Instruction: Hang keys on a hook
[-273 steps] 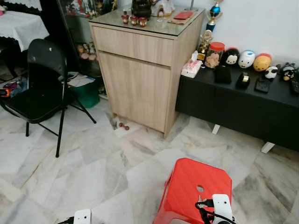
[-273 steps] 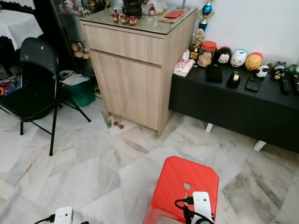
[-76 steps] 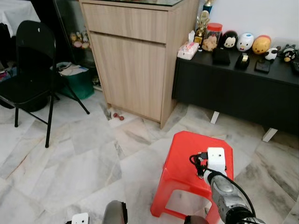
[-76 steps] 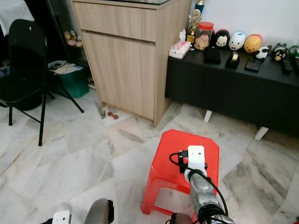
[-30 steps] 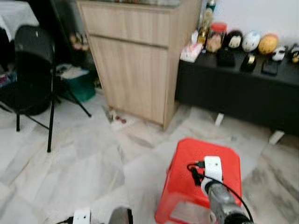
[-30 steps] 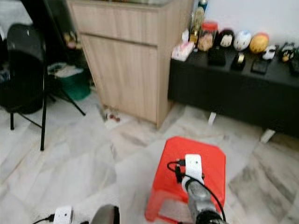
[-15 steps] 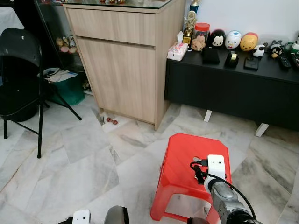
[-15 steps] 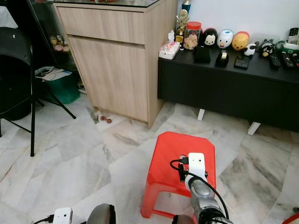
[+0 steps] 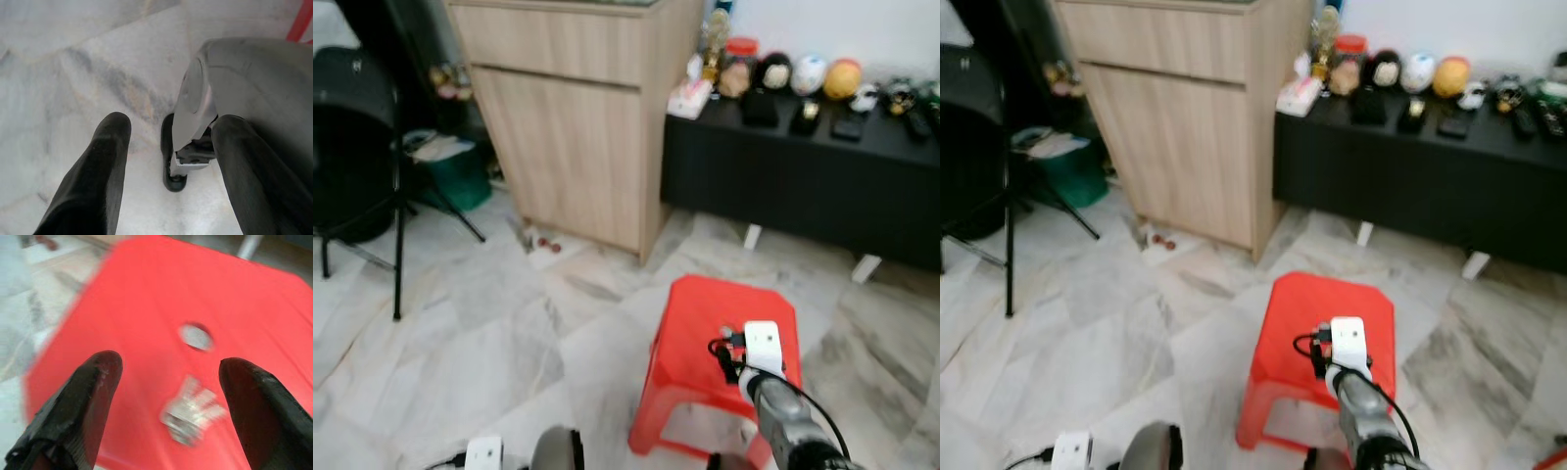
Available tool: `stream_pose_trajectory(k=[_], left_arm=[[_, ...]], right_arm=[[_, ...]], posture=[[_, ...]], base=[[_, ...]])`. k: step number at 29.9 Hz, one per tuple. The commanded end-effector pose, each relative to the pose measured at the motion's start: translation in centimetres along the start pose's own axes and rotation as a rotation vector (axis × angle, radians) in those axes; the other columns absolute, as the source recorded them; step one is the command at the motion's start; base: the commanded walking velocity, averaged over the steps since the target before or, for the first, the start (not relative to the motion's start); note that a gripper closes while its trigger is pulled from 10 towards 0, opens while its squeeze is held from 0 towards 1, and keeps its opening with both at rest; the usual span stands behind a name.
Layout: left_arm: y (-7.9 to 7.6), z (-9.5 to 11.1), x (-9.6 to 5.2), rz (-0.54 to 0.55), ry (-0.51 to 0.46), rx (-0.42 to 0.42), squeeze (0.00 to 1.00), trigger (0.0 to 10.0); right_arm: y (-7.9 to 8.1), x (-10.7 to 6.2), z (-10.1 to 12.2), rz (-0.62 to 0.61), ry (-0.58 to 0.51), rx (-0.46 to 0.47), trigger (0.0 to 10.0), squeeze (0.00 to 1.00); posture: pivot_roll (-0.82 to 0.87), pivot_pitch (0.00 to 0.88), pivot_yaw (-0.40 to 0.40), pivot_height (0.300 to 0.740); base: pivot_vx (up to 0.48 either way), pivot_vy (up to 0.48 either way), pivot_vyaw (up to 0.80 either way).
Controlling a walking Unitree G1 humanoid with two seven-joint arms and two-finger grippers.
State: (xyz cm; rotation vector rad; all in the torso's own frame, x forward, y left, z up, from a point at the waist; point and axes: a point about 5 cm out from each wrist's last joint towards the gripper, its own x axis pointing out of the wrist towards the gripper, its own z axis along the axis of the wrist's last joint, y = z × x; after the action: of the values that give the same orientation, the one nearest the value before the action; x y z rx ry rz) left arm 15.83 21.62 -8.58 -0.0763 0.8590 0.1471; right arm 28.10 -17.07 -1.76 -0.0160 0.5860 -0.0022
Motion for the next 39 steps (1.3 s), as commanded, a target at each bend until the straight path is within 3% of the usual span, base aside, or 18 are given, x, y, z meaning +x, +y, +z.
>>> stream_pose_trajectory(k=[1,15,39], left_arm=[[0.17,-0.69,-0.21,0.002,0.025,0.011,0.0,10.0],[0.23,-0.72,-0.25,-0.004,0.022,0.02,0.0,10.0],[0.14,-0.8,-0.27,-0.006,0.022,0.019,0.0,10.0]], right_arm=[[0.2,0.02,0.11,0.006,-0.009,0.013,10.0,0.0],[0.06,-0.07,-0.24,-0.005,0.001,0.017,10.0,0.0],[0.26,-0.11,-0.44,0.004,0.007,-0.001,10.0,0.0]], posture=[[0.03,0.055,-0.011,0.617],[0.03,0.042,-0.007,0.617],[0.03,0.025,-0.013,0.617]], base=[[0.0,0.0,0.0],[0.0,0.0,0.0],[0.284,0.0,0.0]])
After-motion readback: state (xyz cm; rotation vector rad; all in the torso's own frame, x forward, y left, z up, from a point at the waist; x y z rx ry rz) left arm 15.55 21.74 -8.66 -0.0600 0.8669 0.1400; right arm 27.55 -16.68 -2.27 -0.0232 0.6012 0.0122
